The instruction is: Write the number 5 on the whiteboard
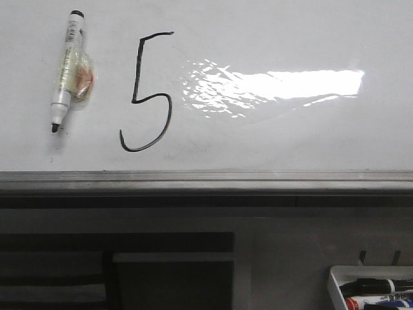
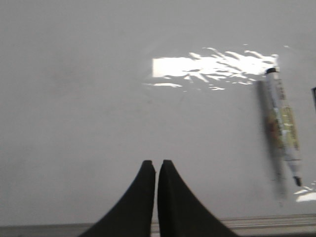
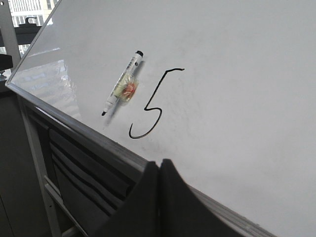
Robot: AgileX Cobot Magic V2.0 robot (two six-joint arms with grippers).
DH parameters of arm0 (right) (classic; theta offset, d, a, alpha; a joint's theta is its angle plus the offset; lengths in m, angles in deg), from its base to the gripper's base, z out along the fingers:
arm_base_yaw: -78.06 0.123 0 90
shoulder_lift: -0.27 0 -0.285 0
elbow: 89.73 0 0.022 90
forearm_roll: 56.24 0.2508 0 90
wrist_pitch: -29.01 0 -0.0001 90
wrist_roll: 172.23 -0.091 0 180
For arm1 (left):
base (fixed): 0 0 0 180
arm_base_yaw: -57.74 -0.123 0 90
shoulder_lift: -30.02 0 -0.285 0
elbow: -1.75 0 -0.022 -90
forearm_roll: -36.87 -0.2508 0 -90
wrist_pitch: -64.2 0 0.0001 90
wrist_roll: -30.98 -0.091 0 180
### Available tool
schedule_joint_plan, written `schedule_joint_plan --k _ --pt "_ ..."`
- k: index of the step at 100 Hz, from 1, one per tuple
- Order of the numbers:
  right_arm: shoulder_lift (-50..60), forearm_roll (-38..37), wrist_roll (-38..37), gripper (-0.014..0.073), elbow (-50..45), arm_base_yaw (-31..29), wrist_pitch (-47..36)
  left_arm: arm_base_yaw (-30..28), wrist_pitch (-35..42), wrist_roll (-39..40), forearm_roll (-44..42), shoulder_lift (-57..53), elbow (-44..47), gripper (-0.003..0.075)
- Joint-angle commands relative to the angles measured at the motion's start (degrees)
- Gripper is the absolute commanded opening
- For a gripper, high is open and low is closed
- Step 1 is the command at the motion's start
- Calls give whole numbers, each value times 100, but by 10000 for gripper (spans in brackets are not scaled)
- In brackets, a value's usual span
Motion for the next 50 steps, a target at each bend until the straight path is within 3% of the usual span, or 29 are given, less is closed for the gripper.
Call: schedule_joint_plan --k 1,21,27,50 --pt "-38 -62 48 -64 161 -42 -496 -408 415 -19 275 -158 153 -20" --pt "-38 -62 48 -64 161 -42 -496 -774 449 -19 446 -498 1068 -20" --pt "-38 -62 48 -64 161 -42 -496 -774 -160 -7 451 -498 1037 -20" --pt "-38 -62 48 -64 161 -42 -484 -774 -150 17 466 -498 1054 -20"
